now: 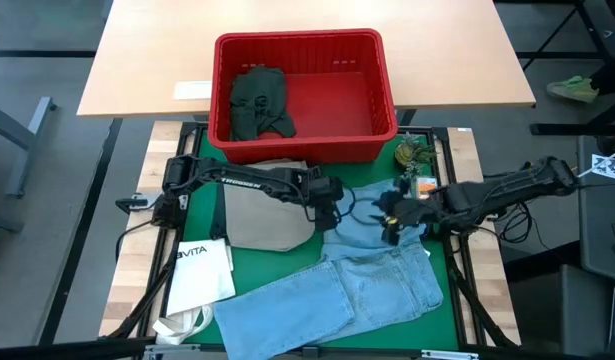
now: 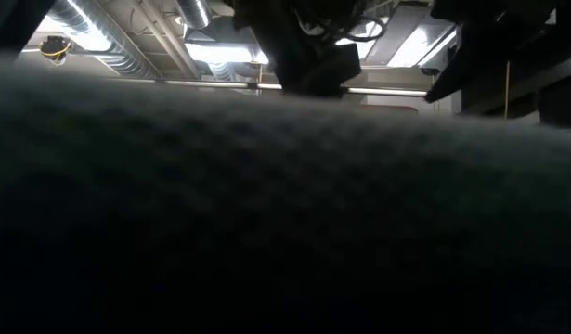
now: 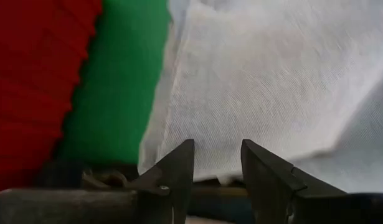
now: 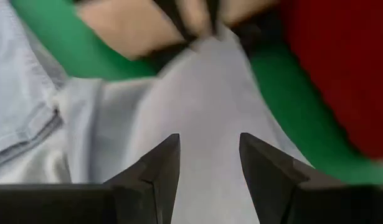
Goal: Fold Laundry from Bin
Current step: Fold the light blue pants
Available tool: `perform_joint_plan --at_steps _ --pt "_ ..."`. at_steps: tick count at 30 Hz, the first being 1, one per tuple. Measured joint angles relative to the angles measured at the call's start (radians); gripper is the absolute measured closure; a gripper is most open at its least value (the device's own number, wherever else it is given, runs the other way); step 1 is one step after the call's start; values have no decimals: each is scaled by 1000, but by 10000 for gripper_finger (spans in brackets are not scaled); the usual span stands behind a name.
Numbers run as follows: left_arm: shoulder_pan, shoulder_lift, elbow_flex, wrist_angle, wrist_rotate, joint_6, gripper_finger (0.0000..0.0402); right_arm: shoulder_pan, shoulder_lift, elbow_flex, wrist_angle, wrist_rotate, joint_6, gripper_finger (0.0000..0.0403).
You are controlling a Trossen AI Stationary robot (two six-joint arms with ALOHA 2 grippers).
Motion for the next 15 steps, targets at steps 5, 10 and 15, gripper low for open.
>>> perform_joint_plan --at_steps 5,10,15 --pt "34 25 0 29 1 3 295 70 127 -66 226 10 -20 237" --pt "67 58 0 50 0 3 310 123 314 -78 410 8 -58 237" --pt "89 110 0 65 2 3 315 145 490 -78 532 -74 -76 237"
